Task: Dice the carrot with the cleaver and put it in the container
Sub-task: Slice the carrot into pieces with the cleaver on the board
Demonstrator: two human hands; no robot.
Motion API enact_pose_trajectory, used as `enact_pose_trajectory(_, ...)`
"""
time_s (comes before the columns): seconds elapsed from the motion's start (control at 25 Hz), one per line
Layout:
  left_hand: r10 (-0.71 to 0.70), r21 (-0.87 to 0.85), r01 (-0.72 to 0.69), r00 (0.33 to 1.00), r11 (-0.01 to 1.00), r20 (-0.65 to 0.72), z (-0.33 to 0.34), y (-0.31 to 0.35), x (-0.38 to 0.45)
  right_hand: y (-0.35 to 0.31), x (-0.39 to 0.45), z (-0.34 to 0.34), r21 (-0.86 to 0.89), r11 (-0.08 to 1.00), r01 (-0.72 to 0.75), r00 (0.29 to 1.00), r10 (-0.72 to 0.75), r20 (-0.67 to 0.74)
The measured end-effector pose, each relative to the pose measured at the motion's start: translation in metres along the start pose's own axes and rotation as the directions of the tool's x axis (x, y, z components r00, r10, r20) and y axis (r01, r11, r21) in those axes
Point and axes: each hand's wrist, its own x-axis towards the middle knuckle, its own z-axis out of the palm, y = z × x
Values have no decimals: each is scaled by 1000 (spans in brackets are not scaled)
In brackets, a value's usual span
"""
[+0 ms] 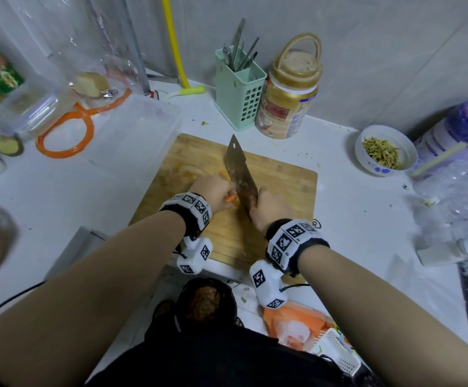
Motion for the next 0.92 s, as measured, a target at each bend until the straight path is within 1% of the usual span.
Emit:
enact_pose_trajectory(0.2, 55, -5, -55, 998, 998, 24, 6, -2, -2, -3, 1, 8, -59, 998, 0, 1000, 0, -6)
enact_pose_trajectory(0.36, 30, -16, -29, 999, 999, 43, 9, -5, -3, 1, 4, 5, -109, 994, -8, 1000, 5, -22)
enact_pose_trajectory(0.44, 76, -36, -74, 995, 997, 58, 9, -4, -2, 6, 4, 1, -89, 995, -34, 999, 33, -13)
enact_pose_trajectory(0.52, 173, -17, -172, 982, 985, 70, 6, 1, -1, 10, 4, -4, -15, 999, -52, 999, 51, -9)
enact_pose_trajectory(0.6, 254, 50, -259, 963, 965, 84, 1, 9, 0, 11, 4, -8, 46, 998, -49, 999, 50, -19)
enact_pose_trajectory(0.72, 324, 198, -345, 937, 918, 131, -7, 16, 4, 10, 5, -13, 64, 997, -37, 999, 39, -23)
enact_pose_trajectory(0.84, 352, 342, -394, 918, 853, 181, -20, 16, 7, 9, 5, -12, 74, 997, -32, 999, 33, -15)
enact_pose_trajectory(0.92, 345, 422, -409, 912, 809, 222, -31, 12, 8, 8, 3, -9, 80, 996, -40, 999, 41, -6)
